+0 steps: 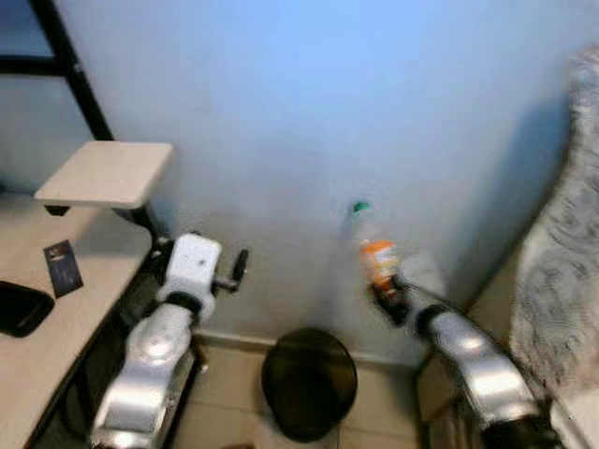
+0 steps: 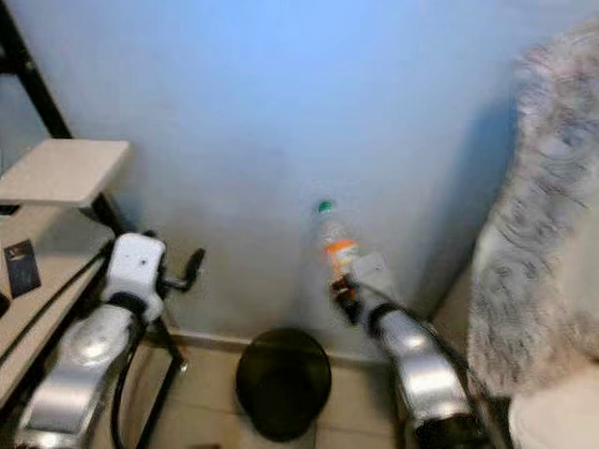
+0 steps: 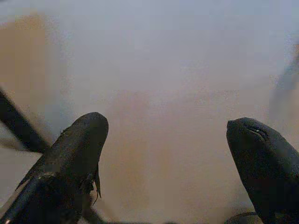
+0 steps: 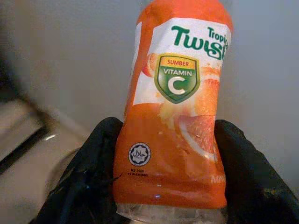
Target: Clean up the room
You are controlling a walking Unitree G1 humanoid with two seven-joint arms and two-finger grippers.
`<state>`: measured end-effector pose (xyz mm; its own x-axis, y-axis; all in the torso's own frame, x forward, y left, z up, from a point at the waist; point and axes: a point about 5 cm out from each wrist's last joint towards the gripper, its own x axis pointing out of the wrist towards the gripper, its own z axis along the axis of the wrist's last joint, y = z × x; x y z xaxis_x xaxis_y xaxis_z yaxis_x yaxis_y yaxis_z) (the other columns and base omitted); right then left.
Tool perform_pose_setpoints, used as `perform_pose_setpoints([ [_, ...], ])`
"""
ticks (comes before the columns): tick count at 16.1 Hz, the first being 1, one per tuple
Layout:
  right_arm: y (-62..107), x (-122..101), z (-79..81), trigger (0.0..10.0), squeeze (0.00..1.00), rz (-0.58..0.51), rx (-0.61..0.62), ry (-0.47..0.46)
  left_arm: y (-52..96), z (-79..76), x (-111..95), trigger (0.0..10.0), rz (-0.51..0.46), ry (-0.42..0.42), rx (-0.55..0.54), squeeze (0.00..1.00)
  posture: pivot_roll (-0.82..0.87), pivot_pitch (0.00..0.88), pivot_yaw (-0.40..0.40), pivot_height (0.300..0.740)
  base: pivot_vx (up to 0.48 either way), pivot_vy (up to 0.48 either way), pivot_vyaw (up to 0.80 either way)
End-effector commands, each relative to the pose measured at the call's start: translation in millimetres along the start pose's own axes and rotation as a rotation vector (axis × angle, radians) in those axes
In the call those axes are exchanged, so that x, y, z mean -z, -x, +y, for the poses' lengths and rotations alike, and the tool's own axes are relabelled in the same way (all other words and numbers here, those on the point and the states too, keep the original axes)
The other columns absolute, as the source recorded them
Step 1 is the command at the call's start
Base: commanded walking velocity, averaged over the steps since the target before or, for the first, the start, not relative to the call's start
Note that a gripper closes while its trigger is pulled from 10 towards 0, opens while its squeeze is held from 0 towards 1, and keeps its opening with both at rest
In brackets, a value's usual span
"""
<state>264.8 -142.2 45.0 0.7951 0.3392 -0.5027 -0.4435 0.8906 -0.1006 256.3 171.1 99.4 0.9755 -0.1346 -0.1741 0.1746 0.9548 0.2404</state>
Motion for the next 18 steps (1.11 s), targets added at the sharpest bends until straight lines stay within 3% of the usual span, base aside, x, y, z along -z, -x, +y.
perform_pose_setpoints([
  [1, -0.4, 0, -1.1, 10.0, 0.00, 0.015, -0.054, 0.082, -0.9, -2.6, -2, 10.0, -0.002, -0.005, 0.014, 0.00, 0.02, 0.000, 0.031, 0.740, 0.300, 0.000, 0.00],
  [4, -4.4, 11, 3.3, 10.0, 0.00, 0.110, -0.149, 0.227, 0.6, -7.7, 3, 10.0, 0.020, -0.043, 0.083, 0.00, 0.02, 0.000, 0.034, 0.740, 0.290, 0.000, 0.00],
  [9, -26.9, 34, 9.8, 10.0, 0.00, 0.259, -0.215, 0.309, 14.9, -14.5, 35, 10.0, 0.187, -0.283, 0.472, 0.00, 0.03, 0.000, 0.026, 0.740, 0.000, 0.000, 0.00],
  [14, -43.5, 51, 21.6, 10.0, 0.00, 0.386, -0.218, 0.404, 25.6, -14.1, 48, 10.0, 0.312, -0.365, 0.810, 0.00, 0.04, 0.000, 0.010, 0.740, 0.000, 0.000, 0.00],
  [18, -49.8, 53, 30.2, 10.0, 0.00, 0.399, -0.209, 0.424, 28.9, -10.7, 52, 10.0, 0.339, -0.391, 0.882, 0.00, 0.04, 0.000, 0.003, 0.740, 0.000, 0.000, 0.00],
])
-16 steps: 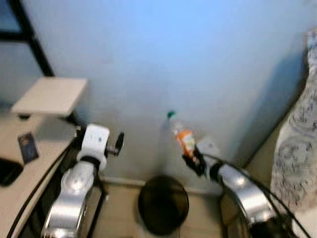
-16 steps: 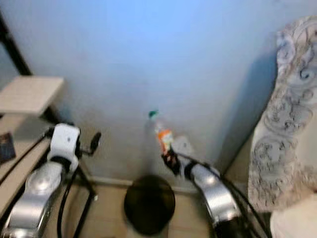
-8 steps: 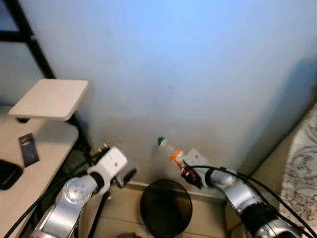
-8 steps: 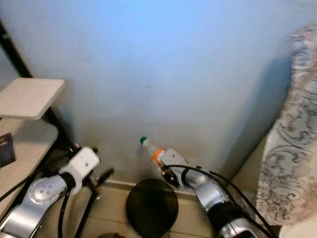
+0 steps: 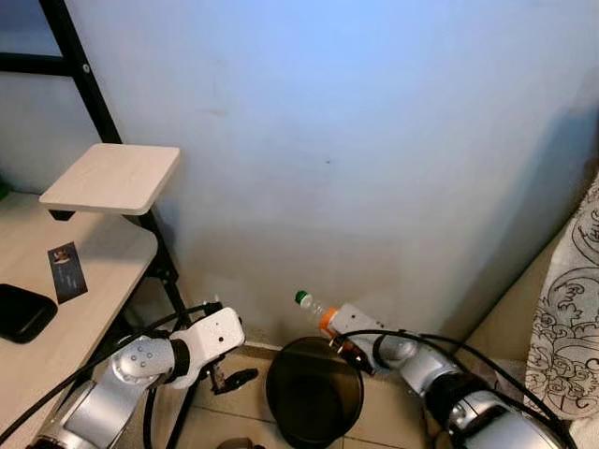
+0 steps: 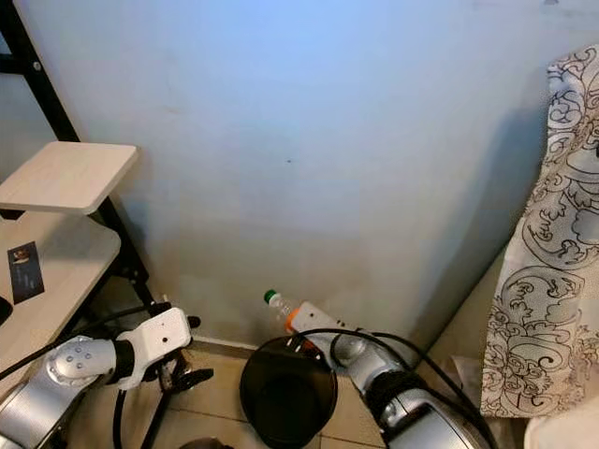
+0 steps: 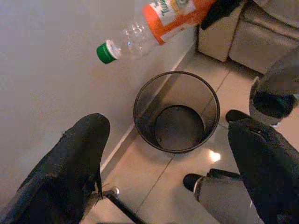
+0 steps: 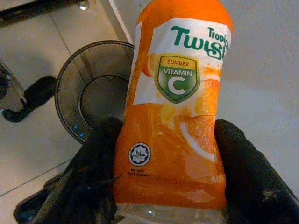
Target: Clean up the room
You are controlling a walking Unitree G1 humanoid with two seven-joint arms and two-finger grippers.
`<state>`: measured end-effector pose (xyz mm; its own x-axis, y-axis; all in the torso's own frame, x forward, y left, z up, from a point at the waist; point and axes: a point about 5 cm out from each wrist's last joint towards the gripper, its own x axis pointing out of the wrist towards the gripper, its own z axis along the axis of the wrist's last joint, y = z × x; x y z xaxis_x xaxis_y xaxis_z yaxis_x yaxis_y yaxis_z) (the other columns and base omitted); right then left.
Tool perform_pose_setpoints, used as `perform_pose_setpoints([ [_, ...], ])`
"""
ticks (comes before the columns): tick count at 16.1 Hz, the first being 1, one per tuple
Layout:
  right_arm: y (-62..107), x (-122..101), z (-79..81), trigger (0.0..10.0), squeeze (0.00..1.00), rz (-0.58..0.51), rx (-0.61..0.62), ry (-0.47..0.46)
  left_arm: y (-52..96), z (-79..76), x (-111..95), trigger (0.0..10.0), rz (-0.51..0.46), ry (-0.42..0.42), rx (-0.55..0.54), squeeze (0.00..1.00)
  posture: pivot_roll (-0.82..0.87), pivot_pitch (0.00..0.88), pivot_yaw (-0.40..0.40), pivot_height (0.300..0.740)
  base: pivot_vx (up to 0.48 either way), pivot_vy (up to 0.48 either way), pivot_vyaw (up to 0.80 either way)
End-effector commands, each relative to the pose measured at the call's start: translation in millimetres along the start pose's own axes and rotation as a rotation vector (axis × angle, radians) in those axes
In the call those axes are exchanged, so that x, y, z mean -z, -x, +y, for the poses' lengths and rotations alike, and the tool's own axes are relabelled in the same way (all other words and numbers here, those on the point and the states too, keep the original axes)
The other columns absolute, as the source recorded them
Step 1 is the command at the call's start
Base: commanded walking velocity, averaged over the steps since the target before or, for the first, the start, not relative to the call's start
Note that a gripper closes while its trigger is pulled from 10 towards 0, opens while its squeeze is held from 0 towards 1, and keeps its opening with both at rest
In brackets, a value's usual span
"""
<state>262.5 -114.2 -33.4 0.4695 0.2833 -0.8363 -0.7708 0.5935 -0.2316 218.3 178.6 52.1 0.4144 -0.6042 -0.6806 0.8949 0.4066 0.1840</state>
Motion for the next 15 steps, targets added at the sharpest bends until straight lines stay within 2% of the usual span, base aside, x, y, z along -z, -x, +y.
perform_pose_setpoints([
  [1, 0.7, -6, -5.9, 10.0, 0.00, -0.017, 0.025, 0.012, 0.0, 0.8, 1, 10.0, 0.008, -0.012, 0.017, 0.00, 0.04, 0.000, 0.003, 0.740, 0.000, 0.000, 0.00],
  [2, -0.1, -7, -4.8, 10.0, 0.95, -0.026, 0.027, -0.006, 0.2, 0.6, 3, 10.0, 0.015, -0.013, 0.016, 0.00, 0.04, 0.000, 0.003, 0.740, 0.000, 0.000, 0.00],
  [3, -0.8, -8, -3.2, 10.0, 1.00, -0.033, 0.017, -0.030, 0.6, 0.3, 4, 10.0, 0.018, -0.012, 0.015, 0.00, 0.05, 0.000, 0.004, 0.740, 0.000, 0.000, 0.00],
  [6, -2.0, -11, -1.5, 10.0, 1.00, -0.035, 0.017, -0.022, 1.9, 1.9, 5, 10.0, 0.020, -0.016, 0.005, 0.00, 0.05, 0.000, 0.012, 0.740, 0.000, 0.000, 0.00],
  [12, -3.4, -9, 7.0, 10.0, 1.00, -0.063, -0.055, -0.070, -0.4, 9.0, 6, 10.0, 0.024, -0.018, -0.002, 0.00, 0.05, 0.000, 0.034, 0.740, 0.000, 0.000, 0.00],
  [13, -2.9, -7, 6.5, 10.0, 1.00, -0.082, -0.054, -0.100, -1.4, 9.6, 6, 10.0, 0.021, -0.017, -0.007, 0.00, 0.05, 0.000, 0.034, 0.740, 0.000, 0.000, 0.00],
  [15, 3.4, -5, -8.7, 10.0, 1.00, -0.190, 0.011, -0.247, -1.9, 12.9, 5, 10.0, -0.019, 0.008, -0.102, 0.00, 0.06, 0.000, 0.028, 0.740, 0.000, 0.000, 0.00],
])
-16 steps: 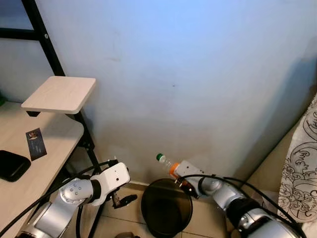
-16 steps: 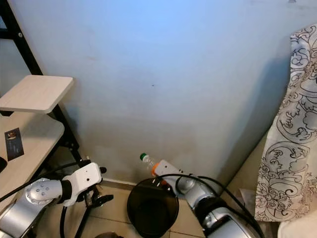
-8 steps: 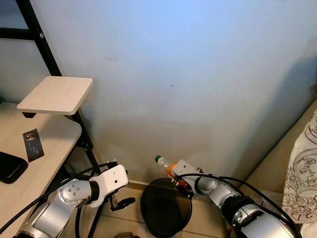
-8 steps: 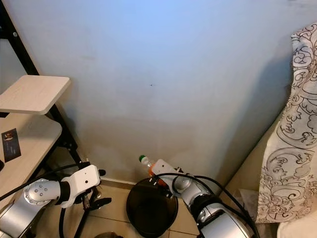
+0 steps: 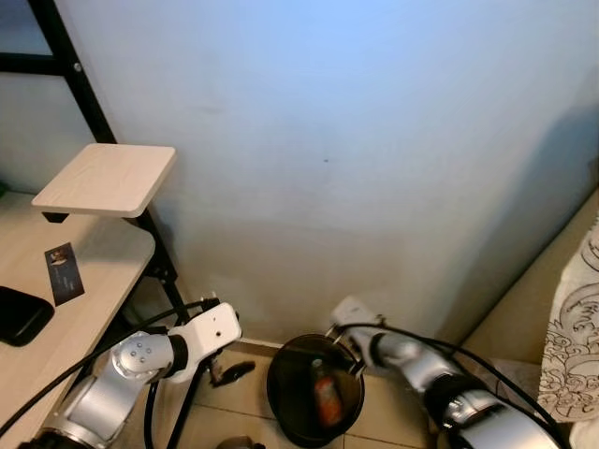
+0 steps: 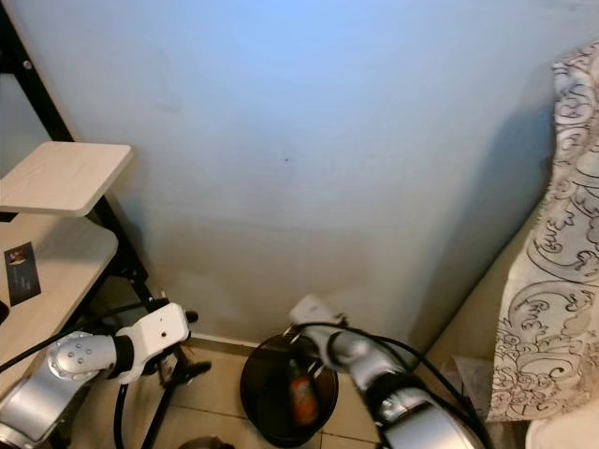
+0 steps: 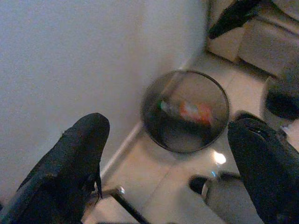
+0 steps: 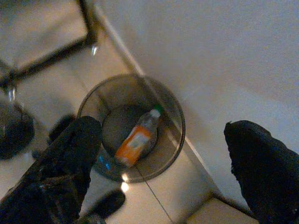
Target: Clean up the room
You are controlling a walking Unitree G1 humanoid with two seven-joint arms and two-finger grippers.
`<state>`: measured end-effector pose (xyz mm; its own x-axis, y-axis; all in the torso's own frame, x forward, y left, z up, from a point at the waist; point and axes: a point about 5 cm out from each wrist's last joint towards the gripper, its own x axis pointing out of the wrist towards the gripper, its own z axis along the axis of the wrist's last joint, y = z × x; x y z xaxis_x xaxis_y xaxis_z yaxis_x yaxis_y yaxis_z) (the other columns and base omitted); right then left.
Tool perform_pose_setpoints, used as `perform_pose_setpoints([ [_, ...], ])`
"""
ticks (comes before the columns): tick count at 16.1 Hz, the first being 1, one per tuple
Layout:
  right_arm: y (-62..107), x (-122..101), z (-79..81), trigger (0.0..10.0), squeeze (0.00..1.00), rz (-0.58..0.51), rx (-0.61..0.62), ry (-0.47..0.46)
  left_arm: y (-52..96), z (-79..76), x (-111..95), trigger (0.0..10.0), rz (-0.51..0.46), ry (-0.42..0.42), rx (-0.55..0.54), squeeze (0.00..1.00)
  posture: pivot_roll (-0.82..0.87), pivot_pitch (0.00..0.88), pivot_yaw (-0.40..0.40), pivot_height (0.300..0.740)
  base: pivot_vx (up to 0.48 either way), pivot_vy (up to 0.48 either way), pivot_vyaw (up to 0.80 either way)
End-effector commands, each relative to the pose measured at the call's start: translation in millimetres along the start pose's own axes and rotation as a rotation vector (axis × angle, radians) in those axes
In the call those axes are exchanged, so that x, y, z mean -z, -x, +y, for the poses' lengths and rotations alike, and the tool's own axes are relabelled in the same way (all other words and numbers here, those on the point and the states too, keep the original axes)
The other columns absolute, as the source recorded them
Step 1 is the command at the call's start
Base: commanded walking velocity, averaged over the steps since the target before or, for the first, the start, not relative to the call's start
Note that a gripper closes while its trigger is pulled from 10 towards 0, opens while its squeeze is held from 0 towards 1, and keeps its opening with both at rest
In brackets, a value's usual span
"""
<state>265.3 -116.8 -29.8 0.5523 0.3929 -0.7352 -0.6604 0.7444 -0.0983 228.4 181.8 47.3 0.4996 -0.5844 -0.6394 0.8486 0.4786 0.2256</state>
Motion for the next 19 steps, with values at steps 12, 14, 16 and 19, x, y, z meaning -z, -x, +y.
perform_pose_setpoints([
  [12, 105.9, -30, -32.5, 10.0, 1.00, -0.526, 0.510, -0.386, 5.5, 1.5, -41, 10.0, -0.283, 0.375, -0.589, 0.00, -0.03, 0.000, 0.061, 0.740, 0.000, 0.000, -0.62],
  [14, 110.2, -32, -33.0, 10.0, 1.00, -0.509, 0.511, -0.391, 9.5, 1.2, -36, 10.0, -0.267, 0.403, -0.641, 0.00, -0.02, 0.000, 0.034, 0.740, 0.000, 0.000, -0.80],
  [16, 112.4, -31, -33.1, 10.0, 1.00, -0.478, 0.515, -0.424, 16.8, 7.8, -37, 10.0, -0.269, 0.401, -0.726, 0.00, -0.01, 0.000, 0.019, 0.740, 0.000, 0.000, -0.80],
  [19, 112.8, -27, -33.9, 10.0, 1.00, -0.455, 0.538, -0.476, 20.4, 11.1, -38, 10.0, -0.270, 0.402, -0.766, 0.00, -0.01, 0.000, 0.014, 0.740, 0.000, 0.000, -0.80],
])
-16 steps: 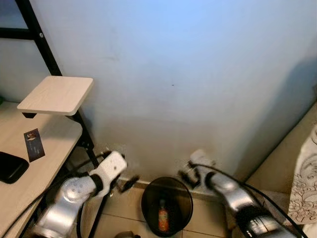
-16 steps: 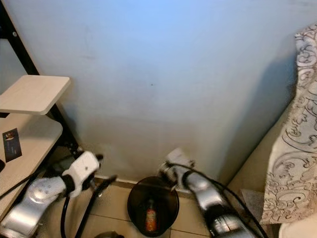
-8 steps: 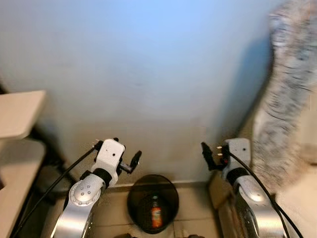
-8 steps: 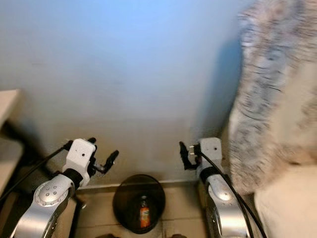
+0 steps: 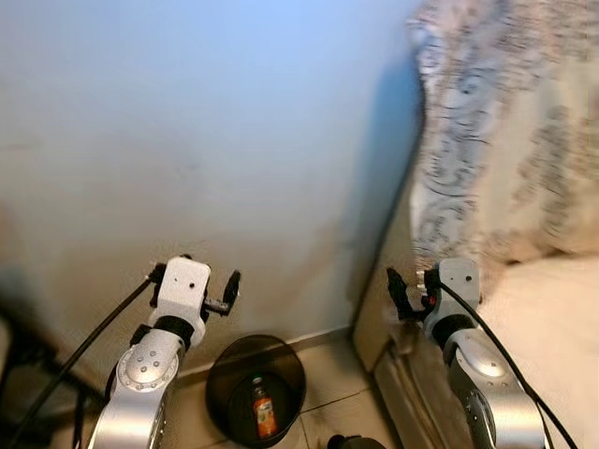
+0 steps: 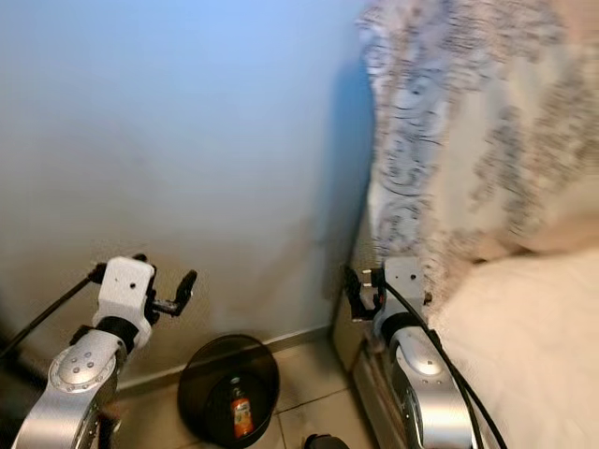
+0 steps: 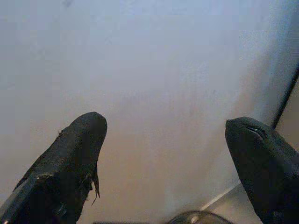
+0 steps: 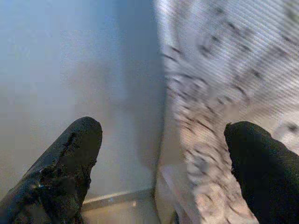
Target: Clean up the room
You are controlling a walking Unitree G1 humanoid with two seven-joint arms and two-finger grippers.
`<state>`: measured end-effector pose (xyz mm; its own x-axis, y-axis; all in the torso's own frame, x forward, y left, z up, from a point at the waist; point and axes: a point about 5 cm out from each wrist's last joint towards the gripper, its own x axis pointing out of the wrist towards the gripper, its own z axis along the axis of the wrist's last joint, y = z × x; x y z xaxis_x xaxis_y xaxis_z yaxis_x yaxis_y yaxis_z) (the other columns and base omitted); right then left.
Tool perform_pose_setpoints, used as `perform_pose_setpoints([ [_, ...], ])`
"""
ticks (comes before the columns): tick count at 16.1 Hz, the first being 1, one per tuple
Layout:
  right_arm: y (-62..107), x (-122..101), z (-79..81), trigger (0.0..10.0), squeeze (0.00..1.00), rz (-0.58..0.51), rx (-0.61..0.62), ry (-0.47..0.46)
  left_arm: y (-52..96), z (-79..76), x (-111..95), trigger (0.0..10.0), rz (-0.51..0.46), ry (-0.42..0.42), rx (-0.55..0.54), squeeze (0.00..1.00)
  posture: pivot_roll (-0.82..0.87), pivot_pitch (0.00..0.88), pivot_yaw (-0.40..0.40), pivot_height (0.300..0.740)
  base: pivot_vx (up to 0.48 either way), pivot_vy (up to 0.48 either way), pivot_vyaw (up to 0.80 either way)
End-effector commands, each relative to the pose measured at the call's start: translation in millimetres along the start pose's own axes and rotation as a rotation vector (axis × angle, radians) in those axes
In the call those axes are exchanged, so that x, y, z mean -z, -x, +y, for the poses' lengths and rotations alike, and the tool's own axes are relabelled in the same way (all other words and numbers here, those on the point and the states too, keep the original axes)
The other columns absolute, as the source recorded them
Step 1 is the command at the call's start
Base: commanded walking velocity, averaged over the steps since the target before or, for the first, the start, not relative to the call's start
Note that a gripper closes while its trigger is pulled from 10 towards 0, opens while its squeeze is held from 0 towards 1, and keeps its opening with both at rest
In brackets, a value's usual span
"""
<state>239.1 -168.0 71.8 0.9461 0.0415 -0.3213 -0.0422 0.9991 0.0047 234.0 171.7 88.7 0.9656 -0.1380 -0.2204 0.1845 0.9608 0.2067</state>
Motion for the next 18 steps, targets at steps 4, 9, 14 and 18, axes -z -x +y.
perform_pose_setpoints([
  [4, 3.8, -1.5, -6.2, 10.0, 1.00, 0.032, 0.034, -0.011, 2.1, -2.1, -1.9, 10.0, 0.008, -0.006, 0.002, 0.00, -0.01, 0.000, 0.020, 0.740, 0.000, 0.000, -0.80],
  [9, 3.5, -0.6, -6.5, 10.0, 1.00, 0.057, 0.038, 0.000, 0.4, -4.6, -2.4, 10.0, 0.010, -0.013, 0.010, 0.00, -0.02, 0.000, 0.018, 0.740, 0.000, 0.000, -0.78],
  [14, 4.3, 1.1, -5.4, 10.0, 1.00, 0.066, 0.040, 0.003, -0.4, -4.1, -1.7, 10.0, 0.008, -0.029, 0.011, 0.00, -0.01, 0.000, 0.020, 0.740, 0.000, 0.000, -0.77],
  [18, 4.9, 1.5, -3.7, 10.0, 1.00, 0.067, 0.029, 0.016, 0.4, -3.1, -1.7, 10.0, -0.001, -0.026, 0.005, 0.00, -0.01, 0.000, 0.016, 0.740, 0.000, 0.000, -0.75],
])
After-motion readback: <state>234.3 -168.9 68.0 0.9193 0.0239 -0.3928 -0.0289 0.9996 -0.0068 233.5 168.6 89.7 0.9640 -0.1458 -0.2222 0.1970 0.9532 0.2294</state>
